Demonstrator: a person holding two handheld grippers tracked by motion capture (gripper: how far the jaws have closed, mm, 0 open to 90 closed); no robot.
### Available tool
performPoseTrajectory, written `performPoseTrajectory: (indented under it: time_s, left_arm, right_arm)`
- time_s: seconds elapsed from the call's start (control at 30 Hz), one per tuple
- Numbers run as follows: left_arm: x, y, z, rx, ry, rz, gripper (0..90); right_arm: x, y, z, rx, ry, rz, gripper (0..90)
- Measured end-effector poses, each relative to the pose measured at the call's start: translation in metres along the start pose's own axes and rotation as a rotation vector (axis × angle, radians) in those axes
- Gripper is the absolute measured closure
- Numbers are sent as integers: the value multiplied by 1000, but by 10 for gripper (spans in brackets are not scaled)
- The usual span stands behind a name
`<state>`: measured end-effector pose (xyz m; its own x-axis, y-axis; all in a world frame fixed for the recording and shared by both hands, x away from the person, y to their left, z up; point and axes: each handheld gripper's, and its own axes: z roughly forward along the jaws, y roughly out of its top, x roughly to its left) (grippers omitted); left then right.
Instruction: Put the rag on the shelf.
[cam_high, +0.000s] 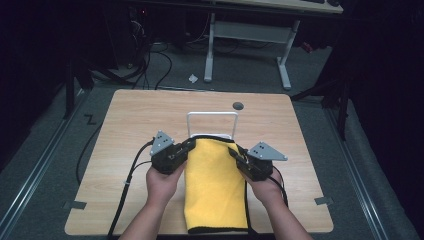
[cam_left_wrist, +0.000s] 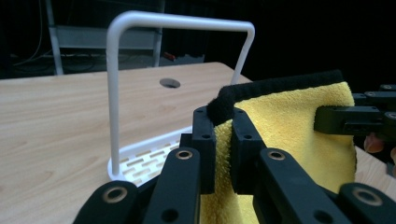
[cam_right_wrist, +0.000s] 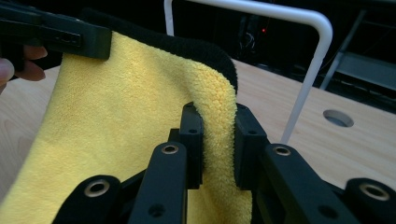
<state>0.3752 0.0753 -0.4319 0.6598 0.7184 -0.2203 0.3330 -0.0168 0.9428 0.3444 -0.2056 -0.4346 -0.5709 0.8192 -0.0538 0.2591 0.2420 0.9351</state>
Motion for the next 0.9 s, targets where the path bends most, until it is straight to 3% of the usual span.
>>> performPoseTrajectory:
  time_s: [0.43, 0.9]
  left_arm:
    - [-5, 44, -6, -85, 23, 86, 829]
    - [-13, 79, -14, -175, 17, 133, 829]
  right_arm:
    - [-4, 37, -3, -95, -39, -26, 776]
    - [-10, 70, -15, -197, -67, -62, 776]
